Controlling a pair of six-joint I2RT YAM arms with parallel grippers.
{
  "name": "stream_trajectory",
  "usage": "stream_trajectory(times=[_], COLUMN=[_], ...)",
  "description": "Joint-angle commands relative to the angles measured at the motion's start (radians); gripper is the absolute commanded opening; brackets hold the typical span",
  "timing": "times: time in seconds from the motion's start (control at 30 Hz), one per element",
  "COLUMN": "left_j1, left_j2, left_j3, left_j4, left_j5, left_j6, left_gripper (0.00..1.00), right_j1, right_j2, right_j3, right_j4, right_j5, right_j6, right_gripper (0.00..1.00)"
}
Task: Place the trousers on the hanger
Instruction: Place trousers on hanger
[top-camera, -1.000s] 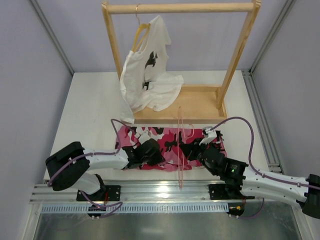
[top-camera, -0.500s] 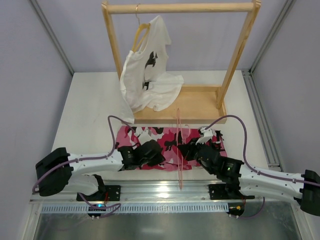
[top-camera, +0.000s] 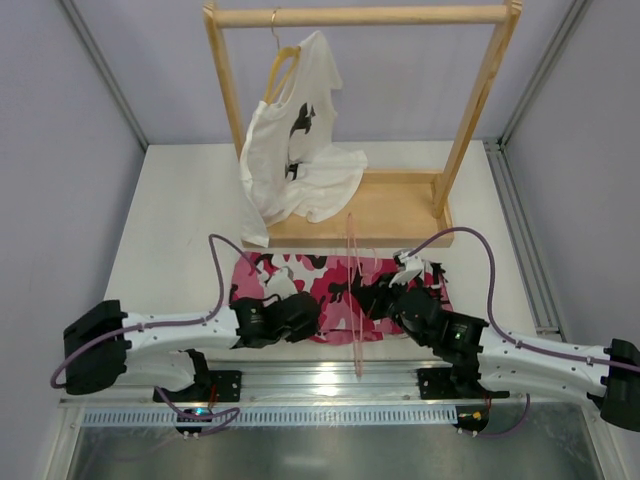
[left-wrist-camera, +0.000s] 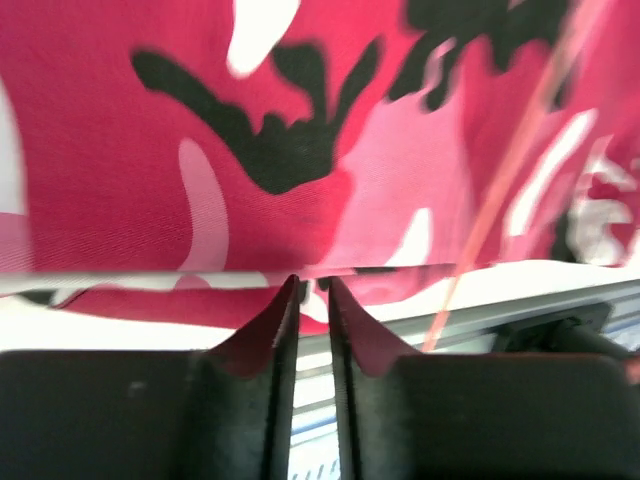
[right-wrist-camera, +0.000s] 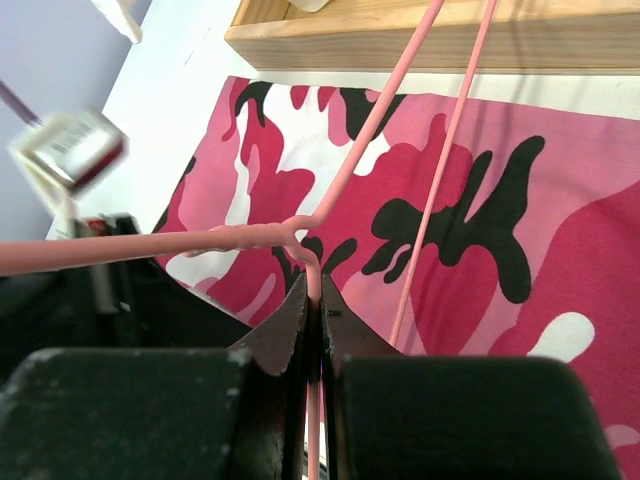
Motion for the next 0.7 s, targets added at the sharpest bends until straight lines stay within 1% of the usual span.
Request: stream_trajectory(times=[0.0, 0.03, 0.07, 0.1, 0.13, 0.17, 0.23, 0.27, 0.3, 0.33, 0.37, 0.4, 0.43, 0.47, 0.53, 0.57, 0.63, 0.67], left_j1=[0.017, 0.032, 0.081, 0.11, 0.144, 0.21, 0.278, 0.354, 0.399, 0.442, 0.523, 0.563, 0.601, 0.67, 0.738, 0.806, 0.877, 0.948], left_j2=[-0.133, -0.178, -0.203, -0.224, -0.276, -0.304, -0.37, -0.435, -0.472, -0.505, -0.564, -0.585, -0.603, -0.618, -0.625, -0.616, -0.547, -0.521], left_j3=[0.104, 0.124, 0.127, 0.126, 0.111, 0.095, 0.033, 0.009, -0.018, -0.041, -0.09, -0.107, -0.123, -0.153, -0.178, -0.189, -0.216, -0.224], left_j4=[-0.221, -0.246, -0.25, -0.261, -0.281, -0.286, -0.301, -0.315, -0.318, -0.323, -0.335, -0.341, -0.349, -0.355, -0.359, -0.35, -0.297, -0.266], left_j5=[-0.188, -0.195, -0.181, -0.167, -0.138, -0.13, -0.121, -0.109, -0.095, -0.083, -0.057, -0.043, -0.029, -0.019, 0.015, 0.034, 0.136, 0.179], left_j6=[0.062, 0.085, 0.114, 0.148, 0.162, 0.175, 0.194, 0.199, 0.203, 0.223, 0.234, 0.244, 0.273, 0.286, 0.318, 0.355, 0.386, 0.419], left_gripper=[0.2, 0.29, 0.35, 0.52, 0.56, 0.56, 0.57, 0.6, 0.64, 0.64, 0.67, 0.7, 0.75, 0.77, 0.79, 0.8, 0.82, 0.82], right_j1=[-0.004, -0.004, -0.004, -0.002, -0.004, -0.002, -0.002, -0.002, -0.002, -0.002, -0.002, -0.004, -0.002, -0.002, -0.004, -0.002, -0.004, -0.002], right_j2=[0.026, 0.031, 0.041, 0.047, 0.055, 0.073, 0.098, 0.11, 0.133, 0.141, 0.149, 0.159, 0.163, 0.166, 0.156, 0.152, 0.132, 0.126], right_j3=[0.049, 0.047, 0.046, 0.044, 0.043, 0.043, 0.046, 0.047, 0.046, 0.038, 0.032, 0.026, 0.014, 0.007, -0.006, -0.008, -0.014, -0.014], right_j4=[0.07, 0.077, 0.083, 0.103, 0.117, 0.14, 0.163, 0.175, 0.197, 0.208, 0.229, 0.235, 0.238, 0.248, 0.252, 0.249, 0.243, 0.234], right_j5=[-0.019, -0.027, -0.033, -0.036, -0.045, -0.05, -0.059, -0.062, -0.062, -0.064, -0.061, -0.058, -0.056, -0.058, -0.058, -0.058, -0.053, -0.05], right_j6=[-0.017, -0.016, -0.005, -0.002, 0.001, 0.006, 0.013, 0.018, 0.024, 0.03, 0.033, 0.044, 0.055, 0.058, 0.059, 0.059, 0.053, 0.05], right_gripper=[0.04, 0.04, 0.04, 0.04, 0.04, 0.04, 0.04, 0.04, 0.04, 0.04, 0.04, 0.04, 0.04, 0.04, 0.04, 0.04, 0.04, 0.04])
